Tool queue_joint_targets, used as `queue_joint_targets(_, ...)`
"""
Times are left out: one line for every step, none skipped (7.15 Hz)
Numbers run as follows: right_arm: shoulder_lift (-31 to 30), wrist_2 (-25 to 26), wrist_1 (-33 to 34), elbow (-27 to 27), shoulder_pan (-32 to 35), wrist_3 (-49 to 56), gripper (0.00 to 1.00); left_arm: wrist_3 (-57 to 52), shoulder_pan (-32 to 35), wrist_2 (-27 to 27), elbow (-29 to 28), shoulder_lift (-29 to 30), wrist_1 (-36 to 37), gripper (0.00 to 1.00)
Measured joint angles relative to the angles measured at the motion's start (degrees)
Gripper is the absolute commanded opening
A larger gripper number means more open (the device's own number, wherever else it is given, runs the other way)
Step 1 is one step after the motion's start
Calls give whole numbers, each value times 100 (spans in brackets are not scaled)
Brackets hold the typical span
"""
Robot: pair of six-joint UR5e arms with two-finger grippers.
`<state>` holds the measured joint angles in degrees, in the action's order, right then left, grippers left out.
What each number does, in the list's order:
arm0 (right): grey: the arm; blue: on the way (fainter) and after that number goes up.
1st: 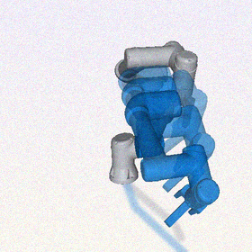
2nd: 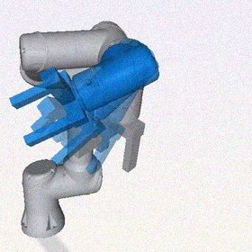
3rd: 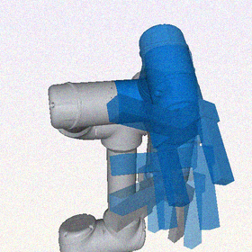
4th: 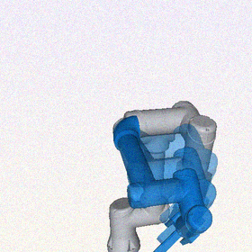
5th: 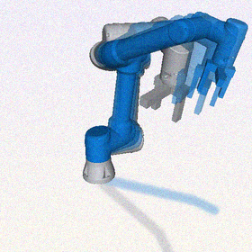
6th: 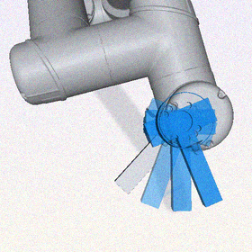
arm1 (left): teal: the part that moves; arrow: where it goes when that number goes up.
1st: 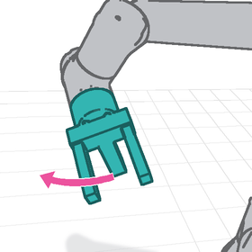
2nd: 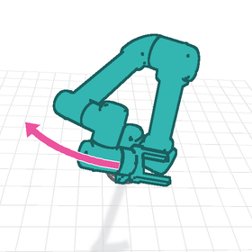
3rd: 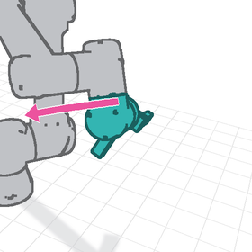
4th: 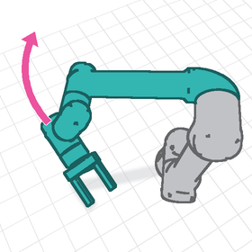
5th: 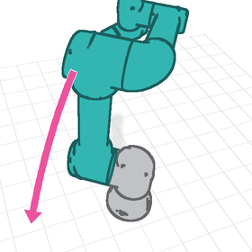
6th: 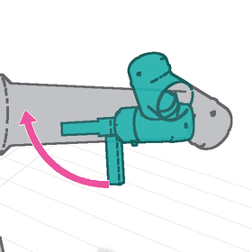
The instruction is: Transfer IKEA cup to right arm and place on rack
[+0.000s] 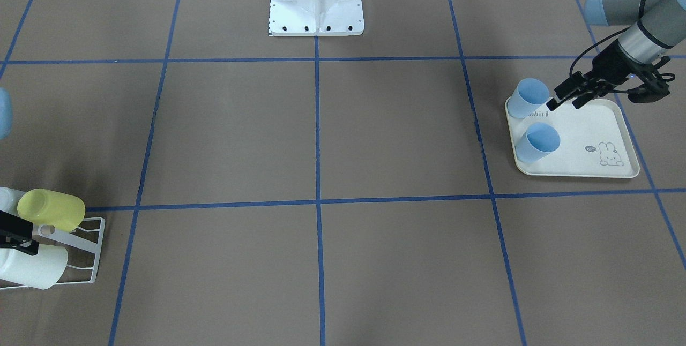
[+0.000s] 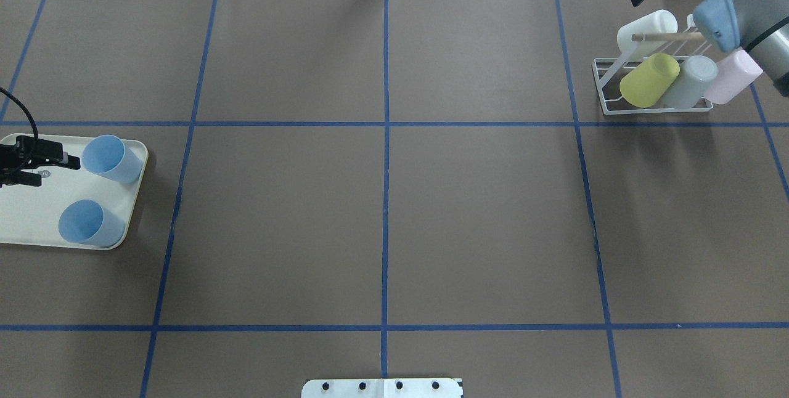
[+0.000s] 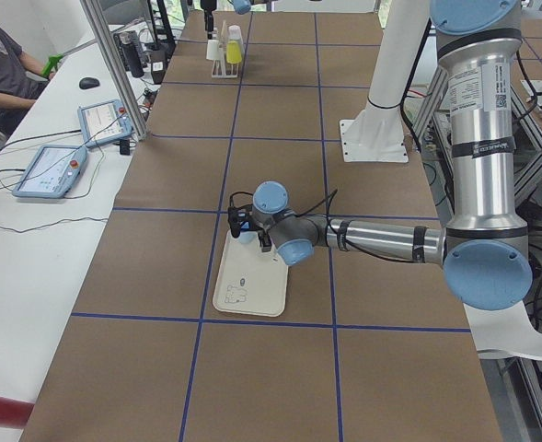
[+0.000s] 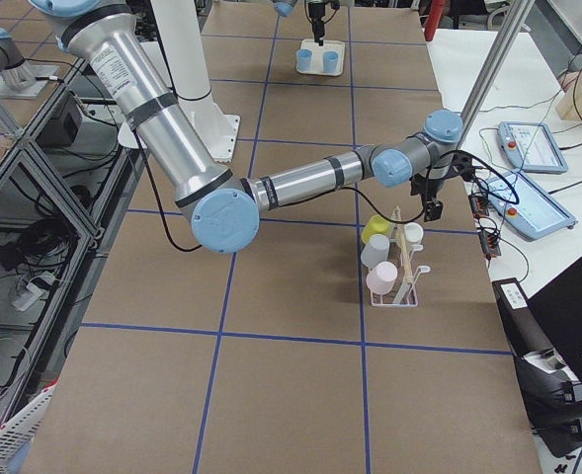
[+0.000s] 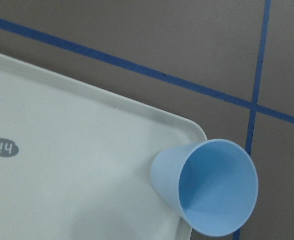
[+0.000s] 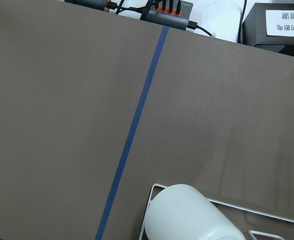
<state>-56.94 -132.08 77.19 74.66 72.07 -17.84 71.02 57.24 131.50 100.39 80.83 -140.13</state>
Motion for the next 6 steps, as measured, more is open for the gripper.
queue_joint_targets(-18, 2, -1, 5, 0, 1, 99, 0, -268, -328, 286, -175, 270, 100)
queue_joint_targets(-30, 9, -2, -3, 0, 4, 99, 0, -611, -767, 416, -295, 432, 100)
queue_joint_targets(-33, 13, -2, -8, 0, 2, 99, 0, -831, -1024, 460, -348, 557, 100)
queue_joint_targets(-37, 15, 0, -11, 0, 1, 99, 0, -951, -1139, 473, -385, 631, 73)
queue_joint_targets(-39, 14, 3, -12, 0, -2, 99, 1, -1031, -1183, 473, -436, 671, 4)
queue_joint_targets(-32, 8, 6, -2, 0, -8, 99, 5, -1065, -1198, 476, -478, 697, 0)
